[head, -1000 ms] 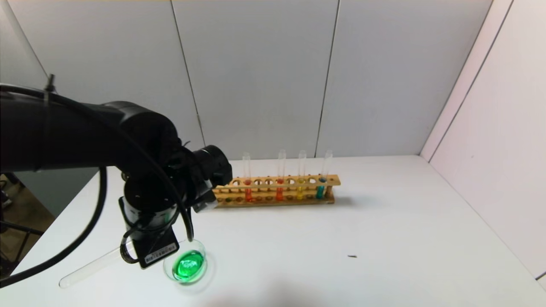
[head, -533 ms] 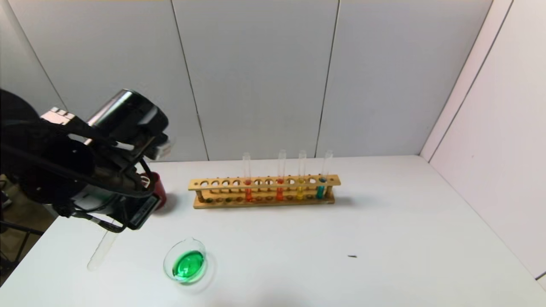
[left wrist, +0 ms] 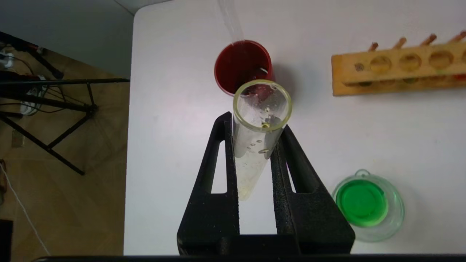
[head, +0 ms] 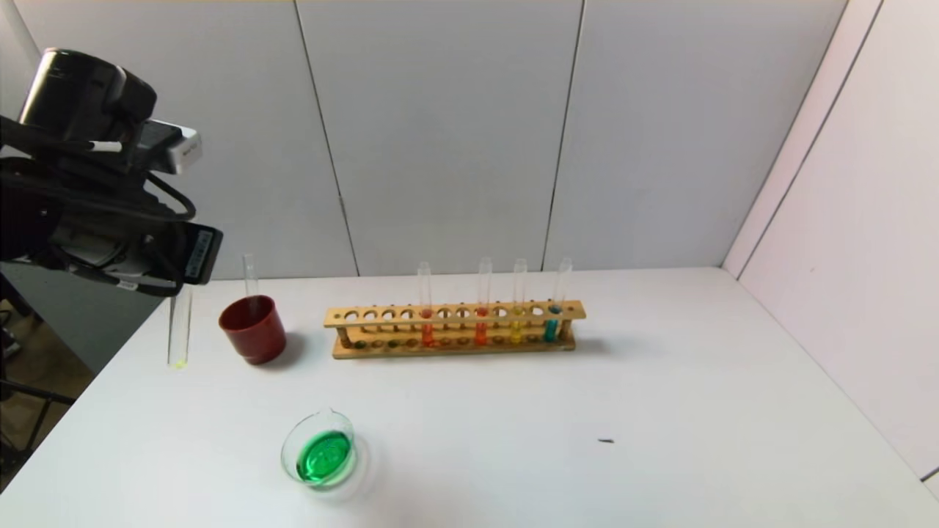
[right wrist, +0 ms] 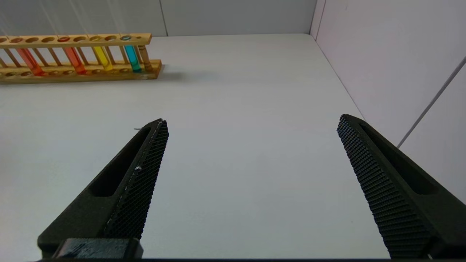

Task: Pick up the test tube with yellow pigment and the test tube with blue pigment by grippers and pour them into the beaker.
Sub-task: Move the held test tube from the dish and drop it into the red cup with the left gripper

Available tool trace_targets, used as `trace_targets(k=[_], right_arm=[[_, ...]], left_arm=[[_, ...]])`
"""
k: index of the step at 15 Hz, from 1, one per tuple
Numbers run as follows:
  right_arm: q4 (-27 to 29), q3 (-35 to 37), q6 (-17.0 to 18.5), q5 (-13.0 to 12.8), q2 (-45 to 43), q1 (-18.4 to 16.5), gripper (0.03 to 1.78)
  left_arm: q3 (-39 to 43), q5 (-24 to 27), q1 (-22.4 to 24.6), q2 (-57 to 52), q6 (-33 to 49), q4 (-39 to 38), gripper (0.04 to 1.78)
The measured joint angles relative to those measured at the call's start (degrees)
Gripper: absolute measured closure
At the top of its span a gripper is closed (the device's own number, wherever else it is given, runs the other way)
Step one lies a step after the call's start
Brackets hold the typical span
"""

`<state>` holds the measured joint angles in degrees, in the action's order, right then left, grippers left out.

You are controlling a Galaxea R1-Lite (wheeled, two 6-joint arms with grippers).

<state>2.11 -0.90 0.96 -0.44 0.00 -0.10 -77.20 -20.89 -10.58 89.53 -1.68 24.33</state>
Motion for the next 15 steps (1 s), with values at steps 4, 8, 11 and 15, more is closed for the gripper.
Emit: trace_targets(k=[4,8,11,15], right_arm=[[0.0,0.0,0.0,0.0,0.0,0.0,0.11],[0.0,0.0,0.0,0.0,0.0,0.0,0.11],[0.0,0.0,0.0,0.0,0.0,0.0,0.11],[0.0,0.0,0.0,0.0,0.0,0.0,0.11]], left_arm=[[-1.6,3.1,6.4,7.5,-0.2,-14.3,1.51],[-6.7,3.4,8.1,15.3,-0.1,-20.0,1.51],[-9.3,3.3,8.1,20.2,0.1,-20.1,1.51],[-9.5,3.3,7.8,23.5,0.4,-21.7,1.51]])
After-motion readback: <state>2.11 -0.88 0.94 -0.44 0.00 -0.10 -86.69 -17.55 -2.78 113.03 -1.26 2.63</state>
